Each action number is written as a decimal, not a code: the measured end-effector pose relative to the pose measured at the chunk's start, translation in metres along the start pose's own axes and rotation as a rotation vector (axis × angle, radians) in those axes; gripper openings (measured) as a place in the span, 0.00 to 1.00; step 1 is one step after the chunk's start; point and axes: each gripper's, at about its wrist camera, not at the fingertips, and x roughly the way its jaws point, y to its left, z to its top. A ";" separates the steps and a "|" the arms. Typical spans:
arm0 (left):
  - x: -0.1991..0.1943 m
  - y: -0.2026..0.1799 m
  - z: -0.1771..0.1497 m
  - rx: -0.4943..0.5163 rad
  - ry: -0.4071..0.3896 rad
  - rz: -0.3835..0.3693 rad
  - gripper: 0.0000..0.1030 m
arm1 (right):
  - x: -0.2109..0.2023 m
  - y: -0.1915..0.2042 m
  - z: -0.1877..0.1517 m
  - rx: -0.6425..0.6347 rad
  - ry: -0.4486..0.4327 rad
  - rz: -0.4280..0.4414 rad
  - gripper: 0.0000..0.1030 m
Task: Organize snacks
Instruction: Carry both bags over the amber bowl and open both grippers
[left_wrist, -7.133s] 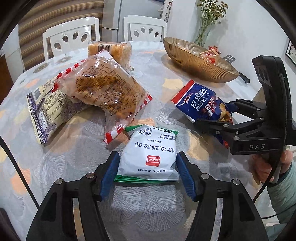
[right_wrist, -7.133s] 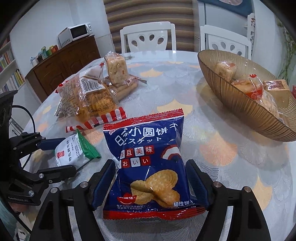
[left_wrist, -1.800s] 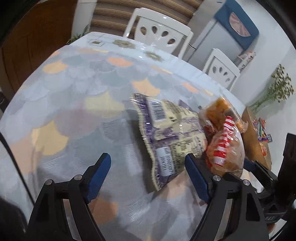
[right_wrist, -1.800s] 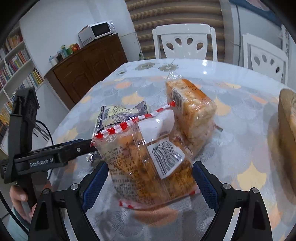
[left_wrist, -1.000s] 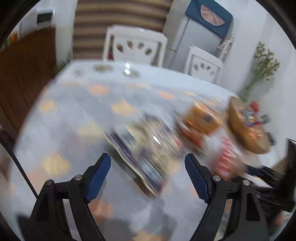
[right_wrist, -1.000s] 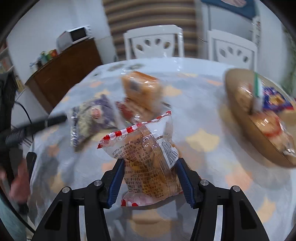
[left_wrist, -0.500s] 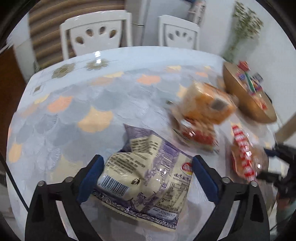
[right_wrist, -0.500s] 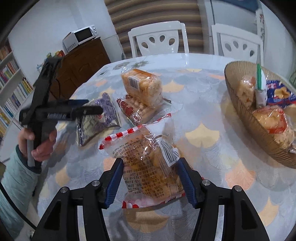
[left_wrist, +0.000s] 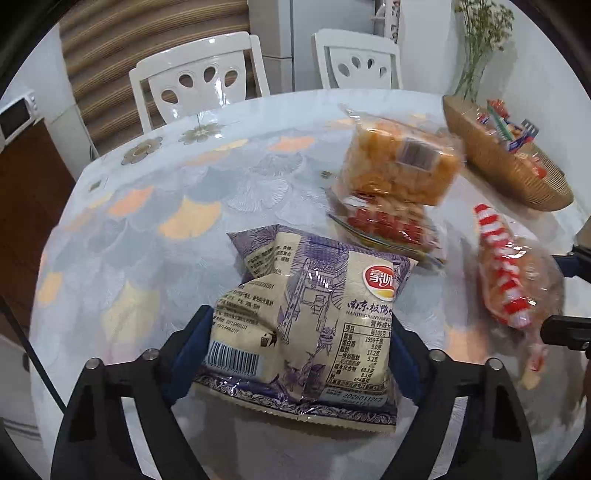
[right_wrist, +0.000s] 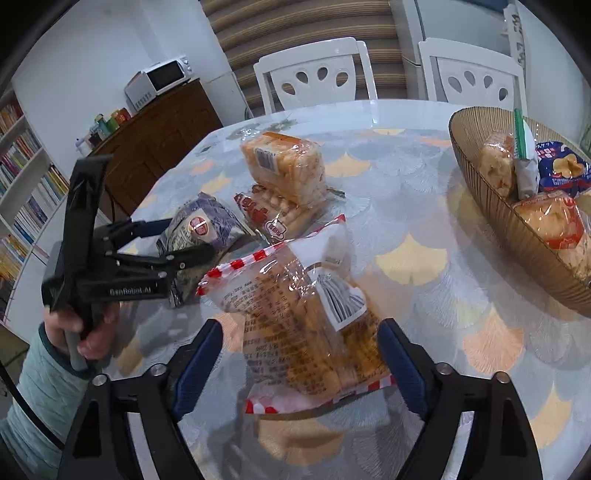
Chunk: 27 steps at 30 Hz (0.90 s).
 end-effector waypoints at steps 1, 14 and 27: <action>-0.003 0.000 -0.002 -0.011 -0.008 -0.002 0.72 | 0.000 -0.001 -0.002 0.004 -0.003 0.005 0.89; -0.044 -0.027 -0.037 -0.206 -0.092 -0.140 0.69 | -0.016 -0.004 -0.019 0.008 -0.091 -0.064 0.54; -0.035 -0.027 -0.048 -0.236 -0.116 -0.169 0.69 | -0.016 0.001 -0.019 -0.076 -0.027 -0.057 0.88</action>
